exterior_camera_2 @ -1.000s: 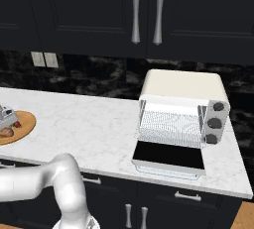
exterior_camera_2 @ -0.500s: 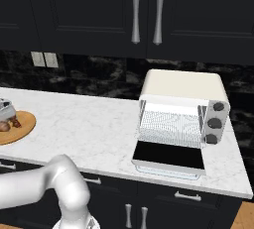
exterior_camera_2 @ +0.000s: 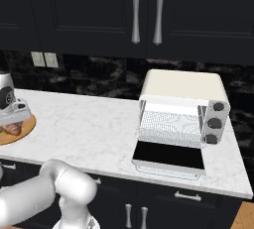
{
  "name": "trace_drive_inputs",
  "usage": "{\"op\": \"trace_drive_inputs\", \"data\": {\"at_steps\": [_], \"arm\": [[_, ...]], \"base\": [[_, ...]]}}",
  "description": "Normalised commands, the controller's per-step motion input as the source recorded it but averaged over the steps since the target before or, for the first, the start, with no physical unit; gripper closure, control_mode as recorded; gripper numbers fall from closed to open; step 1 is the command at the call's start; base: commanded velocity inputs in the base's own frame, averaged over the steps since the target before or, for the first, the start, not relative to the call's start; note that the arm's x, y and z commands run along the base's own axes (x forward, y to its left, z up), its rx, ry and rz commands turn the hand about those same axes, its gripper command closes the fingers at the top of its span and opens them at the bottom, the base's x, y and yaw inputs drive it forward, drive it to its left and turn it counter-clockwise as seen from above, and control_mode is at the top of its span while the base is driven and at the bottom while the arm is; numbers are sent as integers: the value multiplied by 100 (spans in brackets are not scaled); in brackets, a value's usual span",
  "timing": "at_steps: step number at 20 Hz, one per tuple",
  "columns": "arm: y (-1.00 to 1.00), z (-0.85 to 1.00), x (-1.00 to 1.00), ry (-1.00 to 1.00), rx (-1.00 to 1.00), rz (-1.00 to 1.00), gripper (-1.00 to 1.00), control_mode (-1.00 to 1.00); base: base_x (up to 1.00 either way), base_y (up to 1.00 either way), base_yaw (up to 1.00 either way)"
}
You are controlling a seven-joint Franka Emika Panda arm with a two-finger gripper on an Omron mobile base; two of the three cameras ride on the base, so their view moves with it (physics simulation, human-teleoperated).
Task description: Pick up the kebab skewer and baguette bread, and place them inside the toaster oven. Close the toaster oven door and start by setting the timer.
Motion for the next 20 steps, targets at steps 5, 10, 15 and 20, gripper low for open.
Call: {"op": "trace_drive_inputs", "data": {"at_steps": [5,10,15,20], "arm": [[-100,33,0,0,2,-45,100,-100],[-100,30,0,0,0,-38,100,-100],[-100,24,-7,0,0,-35,100,-100],[-100,15,-3,0,0,-31,100,-100]], "base": [[0,0,0],[0,0,0],[0,0,0],[0,0,0]]}}
